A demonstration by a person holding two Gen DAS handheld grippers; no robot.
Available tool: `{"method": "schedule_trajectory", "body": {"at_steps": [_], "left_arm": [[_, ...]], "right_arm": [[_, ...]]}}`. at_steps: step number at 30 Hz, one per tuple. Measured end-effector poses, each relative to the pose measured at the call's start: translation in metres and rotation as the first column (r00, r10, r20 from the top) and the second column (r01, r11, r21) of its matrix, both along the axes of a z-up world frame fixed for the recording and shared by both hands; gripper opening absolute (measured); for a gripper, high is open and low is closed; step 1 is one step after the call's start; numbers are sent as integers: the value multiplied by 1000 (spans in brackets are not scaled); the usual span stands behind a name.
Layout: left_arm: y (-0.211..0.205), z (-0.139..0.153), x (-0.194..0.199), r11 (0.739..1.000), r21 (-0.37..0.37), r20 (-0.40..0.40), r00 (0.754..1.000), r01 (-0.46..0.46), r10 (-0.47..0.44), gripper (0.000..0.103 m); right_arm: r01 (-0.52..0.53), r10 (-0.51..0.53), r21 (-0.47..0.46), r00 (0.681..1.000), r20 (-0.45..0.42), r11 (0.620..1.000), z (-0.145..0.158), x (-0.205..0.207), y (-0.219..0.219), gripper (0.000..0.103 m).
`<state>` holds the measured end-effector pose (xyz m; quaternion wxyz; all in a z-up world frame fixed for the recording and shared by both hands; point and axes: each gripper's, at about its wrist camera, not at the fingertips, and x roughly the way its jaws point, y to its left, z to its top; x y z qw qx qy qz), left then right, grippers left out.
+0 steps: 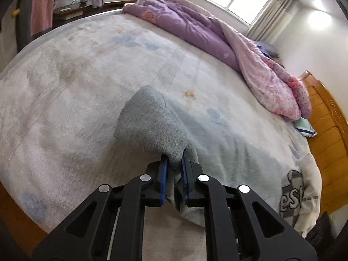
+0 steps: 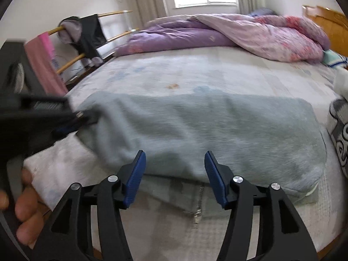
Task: Fold large clothes
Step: 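Grasp the folded grey hoodie with both tools and lift it off the bed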
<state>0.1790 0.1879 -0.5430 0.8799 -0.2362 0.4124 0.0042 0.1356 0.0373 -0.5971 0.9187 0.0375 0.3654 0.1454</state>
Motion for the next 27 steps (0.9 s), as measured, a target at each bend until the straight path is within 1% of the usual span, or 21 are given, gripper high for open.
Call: {"method": "schedule_trajectory", "body": {"at_steps": [2, 4, 7, 9, 12, 13, 15, 19, 20, 21, 22, 23, 25, 27], "left_arm": [[-3, 7, 3, 1000, -15, 10, 1000, 22, -22, 11], [-4, 12, 7, 999, -29, 11, 999, 37, -37, 11], [-5, 17, 10, 997, -45, 12, 998, 57, -57, 11], [-3, 20, 13, 996, -56, 16, 998, 67, -66, 11], [0, 22, 14, 994, -69, 18, 997, 80, -79, 11], [1, 22, 15, 992, -86, 17, 996, 89, -88, 11], [-3, 25, 15, 992, -73, 24, 994, 106, -105, 11], [-15, 30, 15, 988, -83, 37, 991, 132, -129, 11], [-18, 32, 16, 988, -75, 38, 990, 137, -134, 11], [-23, 33, 16, 987, -65, 40, 989, 147, -145, 11], [-27, 33, 17, 985, -65, 38, 987, 157, -155, 11], [-31, 33, 18, 985, -68, 35, 987, 161, -159, 11], [-40, 35, 18, 983, -70, 39, 985, 171, -169, 11], [-54, 45, 15, 977, -59, 61, 978, 203, -199, 12]], "right_arm": [[-35, 35, 4, 999, 18, 999, 3, 0, 7, 57], [-80, 80, -16, 996, 46, 997, 6, 3, 20, 58], [-128, 132, -45, 988, 84, 991, 11, 8, 34, 63], [-141, 146, -51, 985, 98, 989, 11, 12, 40, 66], [-152, 152, -6, 984, 93, 988, 11, 23, 43, 67], [-155, 154, 0, 983, 95, 988, 10, 26, 43, 67], [-148, 146, 23, 985, 90, 989, 9, 31, 42, 67], [-112, 104, 98, 992, 75, 989, 8, 44, 31, 66], [-101, 93, 110, 993, 72, 989, 8, 47, 28, 57], [-106, 98, 149, 993, 59, 983, 10, 50, 24, 48], [-103, 97, 176, 994, 44, 979, 12, 54, 20, 29], [-83, 80, 208, 997, 19, 975, 14, 56, 14, 19], [-50, 56, 243, 998, -18, 969, 19, 57, 4, 12], [-7, 21, 289, 999, -45, 957, 27, 57, -12, 11]]}}
